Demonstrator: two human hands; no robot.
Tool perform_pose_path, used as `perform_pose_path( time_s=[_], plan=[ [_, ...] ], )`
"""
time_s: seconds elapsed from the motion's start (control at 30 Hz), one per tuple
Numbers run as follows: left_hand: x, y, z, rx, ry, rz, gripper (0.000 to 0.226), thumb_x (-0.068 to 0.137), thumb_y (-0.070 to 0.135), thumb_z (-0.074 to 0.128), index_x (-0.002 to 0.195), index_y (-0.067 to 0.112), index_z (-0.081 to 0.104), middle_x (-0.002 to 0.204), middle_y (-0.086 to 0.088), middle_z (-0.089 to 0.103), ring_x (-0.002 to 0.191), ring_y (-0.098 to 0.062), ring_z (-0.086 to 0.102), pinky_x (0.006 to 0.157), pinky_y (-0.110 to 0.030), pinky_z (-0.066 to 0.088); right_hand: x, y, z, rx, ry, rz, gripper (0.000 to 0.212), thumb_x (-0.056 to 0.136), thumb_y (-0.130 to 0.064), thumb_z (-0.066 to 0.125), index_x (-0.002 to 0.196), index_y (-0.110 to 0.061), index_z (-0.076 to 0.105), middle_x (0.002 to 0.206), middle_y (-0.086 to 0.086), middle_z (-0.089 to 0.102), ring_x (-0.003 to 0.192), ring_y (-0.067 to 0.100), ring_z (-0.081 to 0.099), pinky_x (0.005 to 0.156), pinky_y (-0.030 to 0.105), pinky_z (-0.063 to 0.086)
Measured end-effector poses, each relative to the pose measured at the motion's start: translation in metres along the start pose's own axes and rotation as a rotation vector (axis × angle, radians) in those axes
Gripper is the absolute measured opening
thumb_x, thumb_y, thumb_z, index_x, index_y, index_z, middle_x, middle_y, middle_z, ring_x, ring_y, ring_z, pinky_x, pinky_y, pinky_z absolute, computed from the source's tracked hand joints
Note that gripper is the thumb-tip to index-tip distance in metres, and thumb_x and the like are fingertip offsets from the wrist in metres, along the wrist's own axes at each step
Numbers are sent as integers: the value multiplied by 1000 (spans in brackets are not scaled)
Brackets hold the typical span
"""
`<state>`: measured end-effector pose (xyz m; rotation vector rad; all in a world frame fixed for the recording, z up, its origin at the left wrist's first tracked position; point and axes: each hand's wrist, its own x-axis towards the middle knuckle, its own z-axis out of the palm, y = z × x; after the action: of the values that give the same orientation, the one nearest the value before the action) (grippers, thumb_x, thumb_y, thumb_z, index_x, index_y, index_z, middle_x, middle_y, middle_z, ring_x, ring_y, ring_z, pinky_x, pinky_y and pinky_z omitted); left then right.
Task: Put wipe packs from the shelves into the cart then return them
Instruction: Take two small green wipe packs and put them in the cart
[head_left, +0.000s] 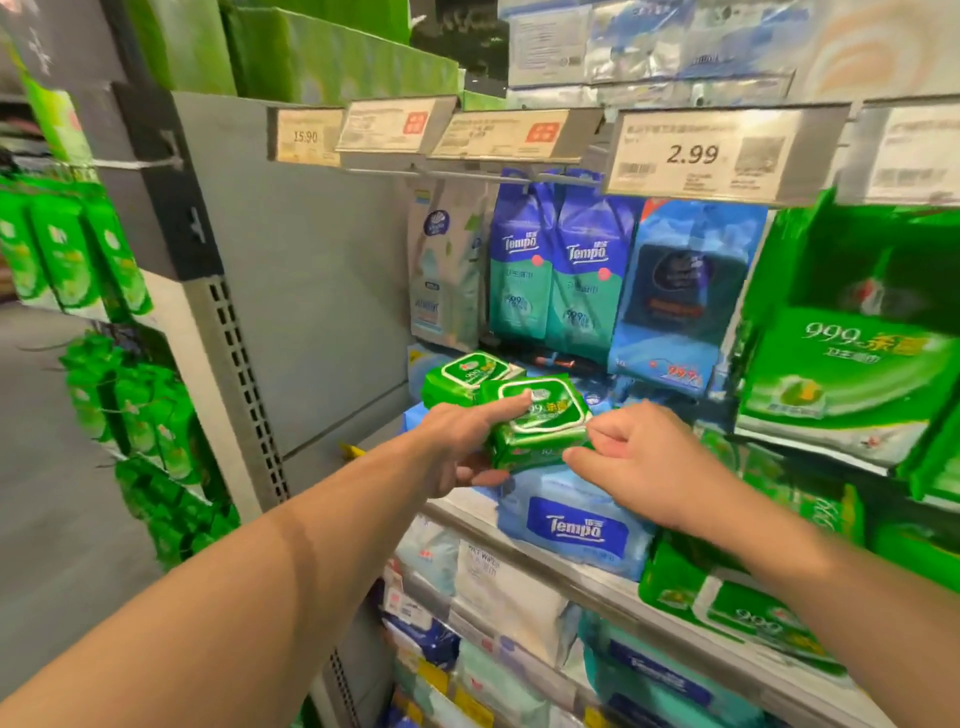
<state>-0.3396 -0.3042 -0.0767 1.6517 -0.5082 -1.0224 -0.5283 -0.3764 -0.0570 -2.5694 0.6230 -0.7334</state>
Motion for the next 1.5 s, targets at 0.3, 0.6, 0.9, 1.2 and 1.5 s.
perform_pose_path(
  time_s=[0.3,0.6,0.9,1.2,1.5],
  plan=[
    [-9,-6,-69,-257,-63,314,58,80,22,81,125,10,48,99,-4,77,81,-19,74,64,-36,58,30,-18,24,18,250,76,54,83,-17,69,53,-17,23,50,-3,20,52,14,23,53,33,26],
    [-13,-18,-157,-366,12,349,50,75,22,80,117,16,54,104,-10,77,79,-23,76,61,-36,60,144,-11,64,-106,49,393,28,83,-34,68,106,-18,67,112,6,71,111,26,63,93,30,47],
    [-10,-31,-203,-370,17,347,65,69,25,82,126,15,53,107,-10,76,84,-25,75,60,-34,58,194,-7,74,45,-416,734,49,76,-43,81,103,-7,60,88,8,61,72,18,52,56,25,37],
    [-5,-36,-198,-305,-7,293,71,64,28,89,125,16,56,110,-9,76,90,-27,75,66,-38,58,201,-20,80,108,-575,864,40,78,-44,80,97,-12,65,111,11,72,87,24,65,65,26,45],
    [-11,-40,-189,-240,-49,263,60,71,21,84,123,13,54,108,-9,76,89,-25,74,68,-40,58,194,-32,78,205,-475,809,42,80,-34,80,106,-7,61,99,11,71,83,21,64,70,26,48]
  ],
)
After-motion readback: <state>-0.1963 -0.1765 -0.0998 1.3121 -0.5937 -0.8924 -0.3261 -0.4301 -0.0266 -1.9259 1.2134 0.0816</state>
